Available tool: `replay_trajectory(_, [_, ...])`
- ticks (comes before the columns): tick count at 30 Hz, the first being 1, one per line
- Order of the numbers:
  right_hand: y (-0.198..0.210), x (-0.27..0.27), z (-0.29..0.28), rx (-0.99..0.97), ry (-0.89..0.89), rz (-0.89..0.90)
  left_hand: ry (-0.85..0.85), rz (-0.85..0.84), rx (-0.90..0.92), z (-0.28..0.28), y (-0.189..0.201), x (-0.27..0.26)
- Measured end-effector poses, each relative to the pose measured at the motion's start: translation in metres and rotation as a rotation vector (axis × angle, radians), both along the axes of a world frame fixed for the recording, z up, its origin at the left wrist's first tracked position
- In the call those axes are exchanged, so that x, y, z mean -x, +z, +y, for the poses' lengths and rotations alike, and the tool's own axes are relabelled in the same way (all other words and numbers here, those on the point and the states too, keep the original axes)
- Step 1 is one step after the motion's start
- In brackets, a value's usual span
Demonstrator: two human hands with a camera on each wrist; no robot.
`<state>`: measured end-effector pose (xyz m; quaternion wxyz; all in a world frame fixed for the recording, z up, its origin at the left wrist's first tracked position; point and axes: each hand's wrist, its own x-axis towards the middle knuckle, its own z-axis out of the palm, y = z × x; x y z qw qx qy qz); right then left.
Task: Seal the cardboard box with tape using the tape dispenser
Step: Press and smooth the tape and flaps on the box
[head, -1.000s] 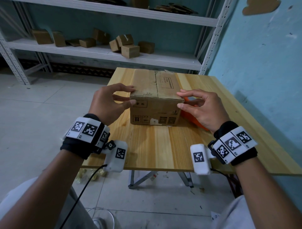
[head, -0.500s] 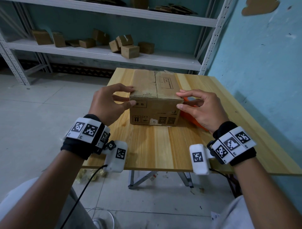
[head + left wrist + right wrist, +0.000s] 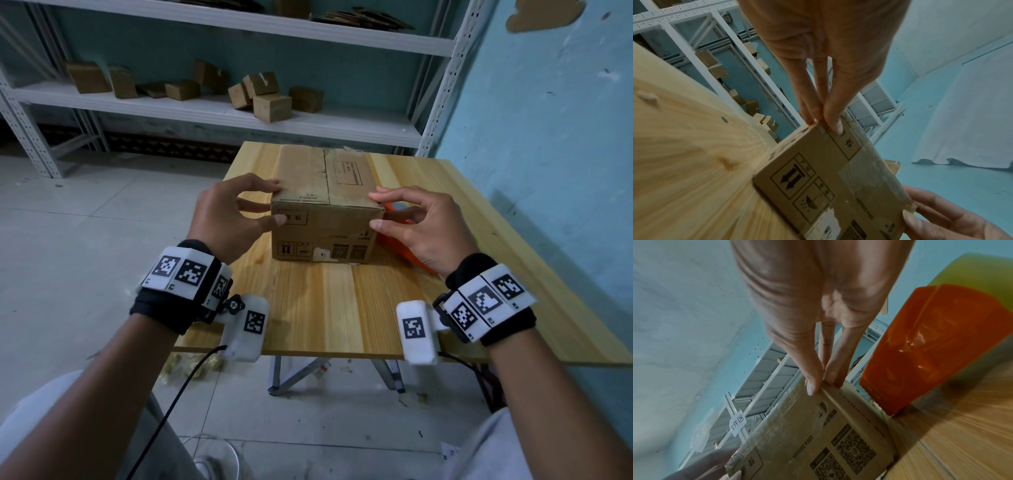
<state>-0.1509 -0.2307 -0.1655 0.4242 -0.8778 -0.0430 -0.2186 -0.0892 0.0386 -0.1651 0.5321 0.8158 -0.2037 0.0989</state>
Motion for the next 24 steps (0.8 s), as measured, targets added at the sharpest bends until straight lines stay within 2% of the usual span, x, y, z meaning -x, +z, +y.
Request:
replay_trajectory(8, [-0.0005,0.0021,-0.0026,-0.031,0.049,0.02,-0.057,0.043,-0.013,0.0039,0.0012,-0.0004])
replay_trajectory(13, [-0.0003,0.0015,-0.0042,-0.036,0.076,-0.011,-0.08,0.07,0.04,0.0049,0.0036,0.0008])
replay_trajectory(24, [-0.001,-0.0008,-0.0022,-0.001,0.035,-0.029,-0.05,0.028,0.039,0.0027,0.0019,0.0015])
